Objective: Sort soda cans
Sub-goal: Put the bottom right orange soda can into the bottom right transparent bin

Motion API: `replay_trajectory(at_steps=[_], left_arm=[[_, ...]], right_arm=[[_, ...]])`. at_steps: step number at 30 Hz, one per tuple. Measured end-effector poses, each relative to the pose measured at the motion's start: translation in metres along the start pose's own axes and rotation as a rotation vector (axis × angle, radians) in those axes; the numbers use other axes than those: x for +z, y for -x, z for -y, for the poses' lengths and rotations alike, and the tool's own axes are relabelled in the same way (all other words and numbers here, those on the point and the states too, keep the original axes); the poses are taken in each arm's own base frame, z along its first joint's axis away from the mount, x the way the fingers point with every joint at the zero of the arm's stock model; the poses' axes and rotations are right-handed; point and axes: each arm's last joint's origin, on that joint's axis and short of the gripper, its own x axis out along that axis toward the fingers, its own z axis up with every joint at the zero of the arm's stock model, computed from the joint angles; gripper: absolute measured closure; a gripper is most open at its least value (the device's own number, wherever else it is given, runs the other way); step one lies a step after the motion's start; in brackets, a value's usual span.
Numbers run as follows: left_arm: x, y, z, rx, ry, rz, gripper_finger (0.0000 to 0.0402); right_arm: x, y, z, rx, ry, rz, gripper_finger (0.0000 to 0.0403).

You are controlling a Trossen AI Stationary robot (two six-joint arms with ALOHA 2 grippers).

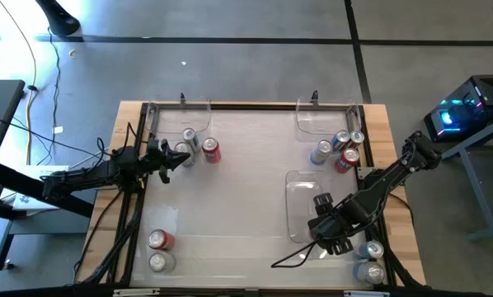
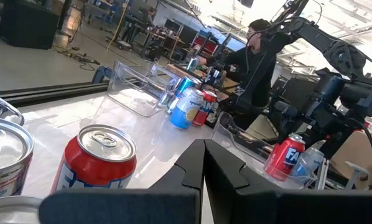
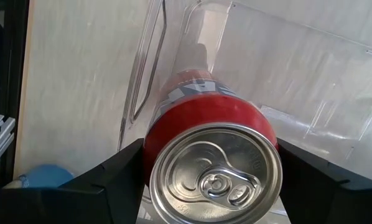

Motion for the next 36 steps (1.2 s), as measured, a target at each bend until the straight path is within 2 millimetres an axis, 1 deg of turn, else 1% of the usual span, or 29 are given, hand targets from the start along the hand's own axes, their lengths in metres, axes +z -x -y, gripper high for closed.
replay_trajectory(at_steps=[6, 8, 12, 15, 20, 24, 33, 36], left_arm=[[0.0, 0.0, 0.0, 0.0, 0.0, 0.0, 0.0401], [0.0, 0.0, 0.0, 0.0, -0.001, 0.0, 0.0401], [0.0, 0.0, 0.0, 0.0, -0.001, 0.0, 0.0401], [0.0, 0.0, 0.0, 0.0, 0.0, -0.001, 0.0401], [0.0, 0.0, 0.0, 0.0, -0.001, 0.0, 0.0401], [0.0, 0.0, 0.0, 0.0, -0.001, 0.0, 0.0401], [0.0, 0.0, 0.0, 0.001, -0.001, 0.0, 0.0401], [0.0, 0.0, 0.0, 0.001, -0.001, 0.0, 0.0401]], right_arm=[[0.001, -0.003, 0.0, -0.018, -0.004, -0.013, 0.0123], [-0.001, -0.003, 0.001, -0.042, -0.033, -0.022, 0.0123], [-0.008, -0.001, 0.004, -0.099, -0.102, -0.07, 0.0123], [-0.013, 0.001, 0.002, -0.123, -0.115, -0.1, 0.0123], [-0.011, 0.0, -0.008, -0.083, -0.114, -0.047, 0.0123], [-0.013, 0.0, -0.013, -0.082, -0.118, -0.04, 0.0123], [-0.012, 0.0, -0.013, -0.082, -0.156, -0.036, 0.0122], [-0.015, -0.009, -0.012, -0.073, -0.163, -0.054, 0.0117]])
